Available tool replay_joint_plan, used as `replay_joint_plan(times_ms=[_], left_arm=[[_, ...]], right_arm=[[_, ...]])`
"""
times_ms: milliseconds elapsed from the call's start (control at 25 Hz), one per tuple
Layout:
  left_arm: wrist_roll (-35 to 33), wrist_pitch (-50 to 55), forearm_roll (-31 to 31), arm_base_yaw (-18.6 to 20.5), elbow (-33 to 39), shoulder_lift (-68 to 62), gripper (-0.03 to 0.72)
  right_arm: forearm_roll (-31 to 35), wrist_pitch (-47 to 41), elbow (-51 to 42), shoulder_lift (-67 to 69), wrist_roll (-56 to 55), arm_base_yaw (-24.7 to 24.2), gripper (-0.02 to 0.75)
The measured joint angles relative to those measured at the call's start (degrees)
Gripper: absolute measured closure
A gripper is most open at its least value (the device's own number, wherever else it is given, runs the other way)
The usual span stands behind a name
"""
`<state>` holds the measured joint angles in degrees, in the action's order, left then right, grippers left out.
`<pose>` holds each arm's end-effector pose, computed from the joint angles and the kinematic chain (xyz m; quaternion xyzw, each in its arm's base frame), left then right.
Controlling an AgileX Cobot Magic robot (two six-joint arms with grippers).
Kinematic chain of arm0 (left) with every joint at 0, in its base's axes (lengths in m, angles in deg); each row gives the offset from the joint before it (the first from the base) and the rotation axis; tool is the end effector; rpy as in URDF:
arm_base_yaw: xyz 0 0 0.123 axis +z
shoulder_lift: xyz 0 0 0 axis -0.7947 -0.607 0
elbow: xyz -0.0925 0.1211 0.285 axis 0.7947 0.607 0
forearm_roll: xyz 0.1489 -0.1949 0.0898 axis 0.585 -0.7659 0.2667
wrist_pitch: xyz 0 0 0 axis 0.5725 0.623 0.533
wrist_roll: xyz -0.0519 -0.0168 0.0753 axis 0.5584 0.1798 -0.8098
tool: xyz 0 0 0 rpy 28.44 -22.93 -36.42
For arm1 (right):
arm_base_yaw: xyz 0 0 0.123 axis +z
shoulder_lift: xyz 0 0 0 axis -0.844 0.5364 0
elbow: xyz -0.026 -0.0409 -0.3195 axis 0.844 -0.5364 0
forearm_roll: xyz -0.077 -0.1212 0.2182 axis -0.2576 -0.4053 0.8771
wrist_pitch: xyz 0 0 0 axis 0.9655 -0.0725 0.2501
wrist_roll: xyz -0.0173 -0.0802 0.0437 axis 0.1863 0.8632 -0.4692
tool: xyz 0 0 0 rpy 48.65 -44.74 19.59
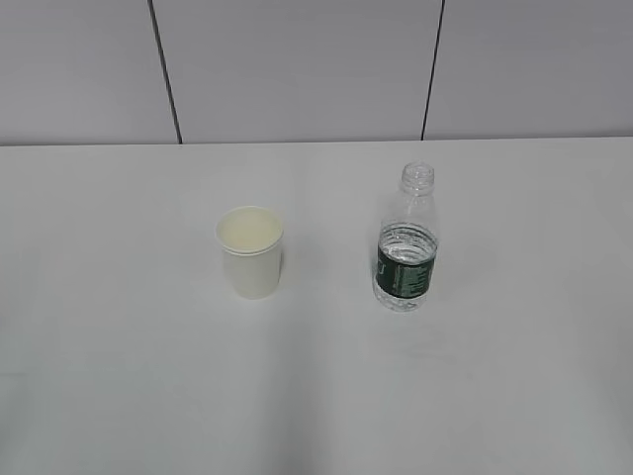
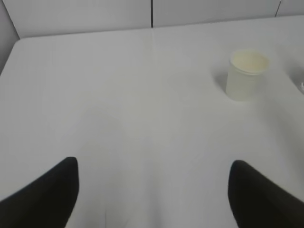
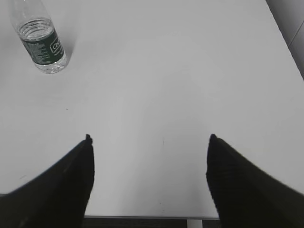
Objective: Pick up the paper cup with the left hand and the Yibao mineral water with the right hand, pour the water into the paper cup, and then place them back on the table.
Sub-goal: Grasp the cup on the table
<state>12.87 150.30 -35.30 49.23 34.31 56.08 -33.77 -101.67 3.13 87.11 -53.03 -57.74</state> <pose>-0.0427 0.0000 0.2912 0.0559 0.8396 -0.0119 0.5402 -0.0400 -0.0035 0.2731 -0.0011 0.8701 -0.0240 0.4923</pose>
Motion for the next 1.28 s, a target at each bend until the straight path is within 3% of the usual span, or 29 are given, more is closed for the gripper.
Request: replay_joint_plan(times_ms=[680, 1280], left_arm=[[0.0, -22.76, 0.0, 0.0, 1.96, -1.74, 0.103], [0.0, -47.04, 0.0, 0.0, 7.52, -15.88, 0.106]], right_arm=[[0.13, 0.0, 0.0, 0.0, 0.0, 0.0, 0.168], [0.13, 0.0, 0.0, 0.0, 0.0, 0.0, 0.168]])
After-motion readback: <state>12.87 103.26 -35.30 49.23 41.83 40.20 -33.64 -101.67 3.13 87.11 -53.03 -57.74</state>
